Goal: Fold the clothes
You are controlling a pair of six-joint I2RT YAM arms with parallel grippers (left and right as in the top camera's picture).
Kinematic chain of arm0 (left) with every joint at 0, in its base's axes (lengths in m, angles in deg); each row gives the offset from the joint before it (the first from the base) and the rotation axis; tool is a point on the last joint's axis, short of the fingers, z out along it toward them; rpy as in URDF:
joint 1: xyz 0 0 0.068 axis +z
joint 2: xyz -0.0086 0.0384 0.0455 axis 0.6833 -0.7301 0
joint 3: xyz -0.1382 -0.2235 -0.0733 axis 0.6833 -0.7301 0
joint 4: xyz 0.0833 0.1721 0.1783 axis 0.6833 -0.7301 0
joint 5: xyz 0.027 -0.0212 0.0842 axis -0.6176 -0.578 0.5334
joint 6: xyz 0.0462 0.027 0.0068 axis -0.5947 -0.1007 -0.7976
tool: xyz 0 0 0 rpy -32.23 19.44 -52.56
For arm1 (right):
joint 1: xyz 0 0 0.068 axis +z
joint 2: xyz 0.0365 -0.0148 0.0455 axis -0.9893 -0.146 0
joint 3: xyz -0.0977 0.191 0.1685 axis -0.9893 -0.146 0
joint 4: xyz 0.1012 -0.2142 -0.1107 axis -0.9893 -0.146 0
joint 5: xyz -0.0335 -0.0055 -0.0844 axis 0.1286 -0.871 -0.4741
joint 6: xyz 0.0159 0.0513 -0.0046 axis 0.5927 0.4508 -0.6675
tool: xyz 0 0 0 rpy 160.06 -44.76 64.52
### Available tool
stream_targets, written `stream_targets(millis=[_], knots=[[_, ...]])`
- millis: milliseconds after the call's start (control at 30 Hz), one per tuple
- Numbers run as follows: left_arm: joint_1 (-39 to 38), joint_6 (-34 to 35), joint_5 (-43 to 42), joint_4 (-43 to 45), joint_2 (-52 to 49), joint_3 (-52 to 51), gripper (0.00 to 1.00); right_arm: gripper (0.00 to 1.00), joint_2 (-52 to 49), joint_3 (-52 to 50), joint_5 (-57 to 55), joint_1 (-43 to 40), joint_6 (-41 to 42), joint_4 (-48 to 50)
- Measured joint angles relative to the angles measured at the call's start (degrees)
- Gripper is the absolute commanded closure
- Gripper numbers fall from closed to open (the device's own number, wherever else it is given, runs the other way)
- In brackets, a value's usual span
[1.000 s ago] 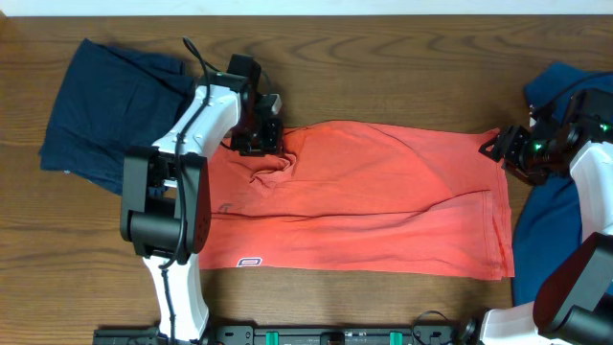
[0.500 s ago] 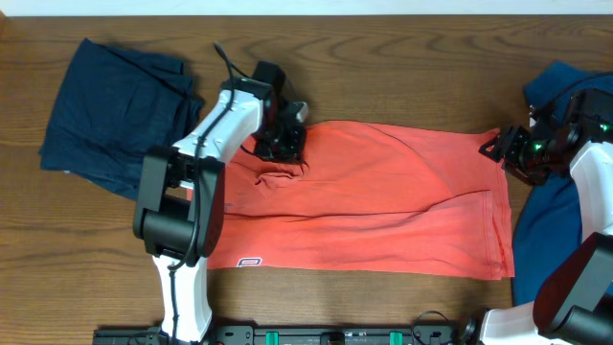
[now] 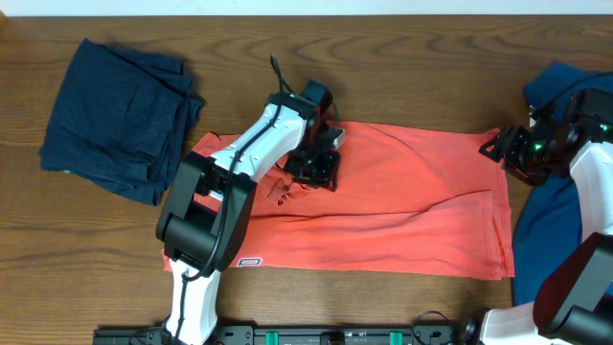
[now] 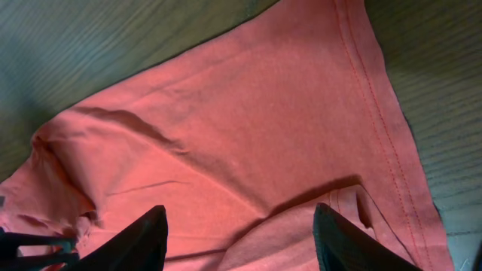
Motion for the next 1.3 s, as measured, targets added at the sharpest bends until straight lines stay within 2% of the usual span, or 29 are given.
stream_targets(millis=[100,267,400,500,667,800,933,1067,1133,1167,1300], knots=[[1.60,0.48,1.77,-0.74,0.31,0.02,0.55,0.39,0.00,0.00,0.00,0.00,0.00,0.02],[6.91,3.82,9.60,-3.80,2.93,0.09,0.55,0.38,0.00,0.00,0.00,0.00,0.00,0.02],[13.77,7.39,17.92,-4.96,4.46,0.13,0.43,0.37,0.00,0.00,0.00,0.00,0.00,0.02],[18.80,8.76,20.65,-2.97,4.50,-0.26,0.36,0.37,0.00,0.00,0.00,0.00,0.00,0.02],[26.27,8.81,19.63,2.40,4.50,-1.86,0.35,0.37,0.00,0.00,0.02,0.02,0.00,0.02],[29.00,7.52,16.57,3.91,4.50,-2.45,0.37,0.37,0.00,0.00,0.00,0.02,0.00,0.02],[29.18,4.74,13.09,4.22,3.96,-2.47,0.43,0.37,0.00,0.00,0.00,0.02,0.00,0.04],[28.83,2.84,10.62,4.55,2.54,-2.49,0.68,0.37,0.00,0.00,0.02,0.02,0.00,0.13],[28.79,2.03,10.08,5.68,1.99,-2.75,0.89,0.37,0.00,0.00,0.00,0.00,0.00,0.17],[28.79,1.66,9.84,6.36,1.90,-2.97,0.94,0.37,0.00,0.00,0.00,0.00,0.00,0.20],[29.16,0.92,9.33,9.49,1.81,-3.10,0.94,0.36,0.00,0.00,-0.02,0.00,0.00,0.70]])
